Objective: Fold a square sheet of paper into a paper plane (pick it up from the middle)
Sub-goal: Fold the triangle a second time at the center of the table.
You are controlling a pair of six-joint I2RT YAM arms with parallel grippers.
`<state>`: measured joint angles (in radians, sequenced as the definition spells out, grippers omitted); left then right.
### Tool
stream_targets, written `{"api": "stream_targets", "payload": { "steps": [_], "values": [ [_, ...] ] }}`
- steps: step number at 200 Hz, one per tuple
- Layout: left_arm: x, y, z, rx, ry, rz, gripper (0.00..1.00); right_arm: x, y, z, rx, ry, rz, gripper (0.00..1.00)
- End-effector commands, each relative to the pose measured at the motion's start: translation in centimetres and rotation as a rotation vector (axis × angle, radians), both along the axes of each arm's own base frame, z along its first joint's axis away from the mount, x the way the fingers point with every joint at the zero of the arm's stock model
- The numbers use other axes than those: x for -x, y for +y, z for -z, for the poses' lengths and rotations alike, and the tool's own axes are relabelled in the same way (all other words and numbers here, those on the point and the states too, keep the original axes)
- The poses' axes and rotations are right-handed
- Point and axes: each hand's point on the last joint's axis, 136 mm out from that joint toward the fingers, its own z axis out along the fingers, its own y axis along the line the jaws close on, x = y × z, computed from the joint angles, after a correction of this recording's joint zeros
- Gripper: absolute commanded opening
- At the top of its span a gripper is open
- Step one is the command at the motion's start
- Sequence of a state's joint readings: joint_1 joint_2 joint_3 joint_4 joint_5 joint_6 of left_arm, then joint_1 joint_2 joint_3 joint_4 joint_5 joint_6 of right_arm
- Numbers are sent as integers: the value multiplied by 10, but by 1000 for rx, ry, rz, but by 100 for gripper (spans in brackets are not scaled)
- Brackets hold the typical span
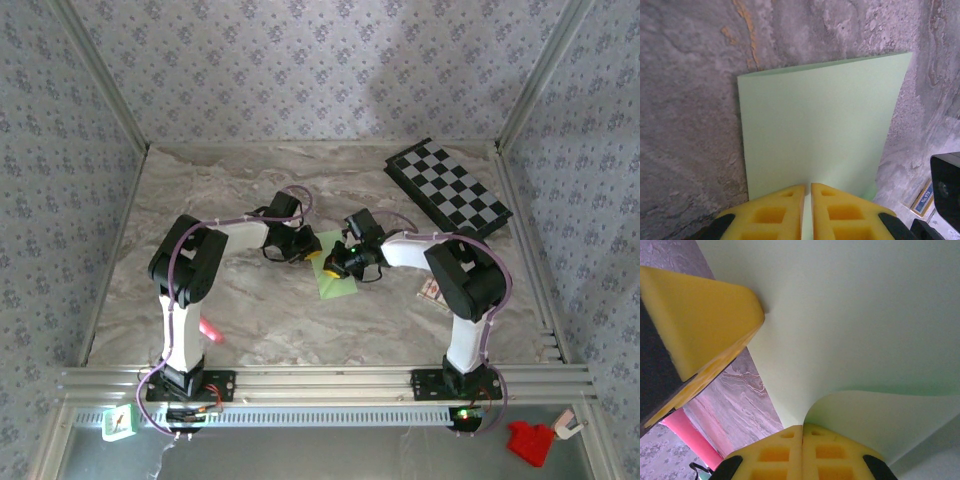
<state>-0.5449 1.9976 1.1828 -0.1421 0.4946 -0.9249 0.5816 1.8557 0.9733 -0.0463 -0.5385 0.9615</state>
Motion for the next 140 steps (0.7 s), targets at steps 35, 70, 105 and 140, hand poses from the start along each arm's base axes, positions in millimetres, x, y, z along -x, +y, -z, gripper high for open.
{"api": "stream_targets", "payload": {
  "steps": [35, 70, 105, 140],
  "values": [
    [20, 11, 27, -60, 82, 6, 14, -4, 4, 3, 7, 4, 10, 5],
    [21, 12, 27, -60, 82, 4, 13, -3, 2, 6, 23, 6, 14, 5],
    [21, 12, 26, -61, 80, 3, 13, -3, 1, 9, 38, 11, 16, 5],
    [21, 13, 25, -60, 79, 2, 13, -1, 0, 13, 47, 25, 18, 5]
  ]
}}
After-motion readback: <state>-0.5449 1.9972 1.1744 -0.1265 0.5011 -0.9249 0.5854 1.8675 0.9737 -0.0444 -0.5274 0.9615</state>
